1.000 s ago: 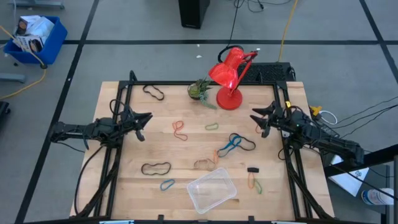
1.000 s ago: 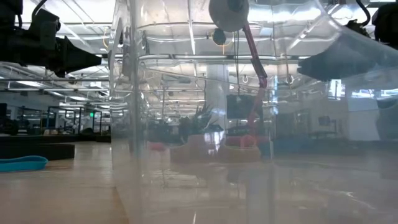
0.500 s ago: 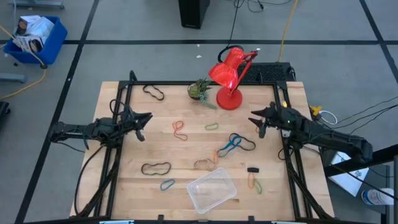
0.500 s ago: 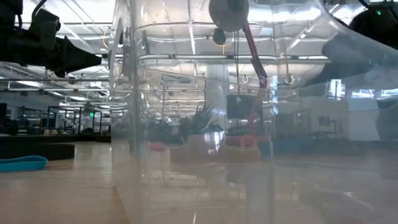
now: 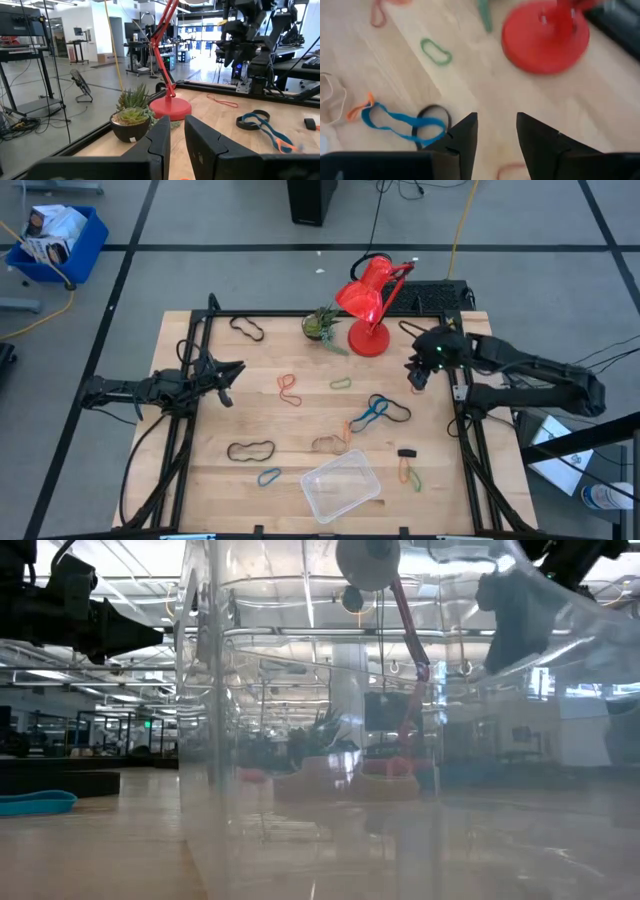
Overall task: Pick and place rubber bands into bin
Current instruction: Put the red rubber band into the transparent container
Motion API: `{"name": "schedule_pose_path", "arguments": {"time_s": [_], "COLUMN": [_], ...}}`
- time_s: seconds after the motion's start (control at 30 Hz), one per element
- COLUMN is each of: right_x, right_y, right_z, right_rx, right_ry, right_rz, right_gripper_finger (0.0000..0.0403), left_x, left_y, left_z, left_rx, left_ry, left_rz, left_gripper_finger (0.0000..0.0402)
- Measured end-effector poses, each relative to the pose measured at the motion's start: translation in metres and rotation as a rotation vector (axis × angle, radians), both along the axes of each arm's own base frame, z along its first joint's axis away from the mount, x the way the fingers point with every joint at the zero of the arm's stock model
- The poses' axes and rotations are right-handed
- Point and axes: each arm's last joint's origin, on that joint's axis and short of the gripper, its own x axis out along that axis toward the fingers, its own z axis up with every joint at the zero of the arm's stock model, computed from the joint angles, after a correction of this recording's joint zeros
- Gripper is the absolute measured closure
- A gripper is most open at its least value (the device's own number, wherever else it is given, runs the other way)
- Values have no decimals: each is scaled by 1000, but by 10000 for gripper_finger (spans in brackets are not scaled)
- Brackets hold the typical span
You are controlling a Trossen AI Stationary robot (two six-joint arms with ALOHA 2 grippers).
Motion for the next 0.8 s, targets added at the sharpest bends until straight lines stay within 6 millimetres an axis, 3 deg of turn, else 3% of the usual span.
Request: {"name": "schedule_pose_path", "arguments": {"time_s": [0.33, 0.47, 0.8], "right_x": [9, 7, 10], "right_y": [-4, -5, -6], "right_z": [-14, -18, -16], "right_rx": [88, 116, 147], "right_ry": [173, 223, 146], "right_rz": [-36, -151, -232], "right_gripper_finger": [292, 298, 299], "left_x": [0, 0, 0], "left_y": [0, 0, 0], "left_z": [0, 0, 0], "left_rx": [0, 0, 0], "left_ry": [-1, -1, -2], "left_rz": [0, 0, 0], "left_gripper_finger": [339, 339, 339]}}
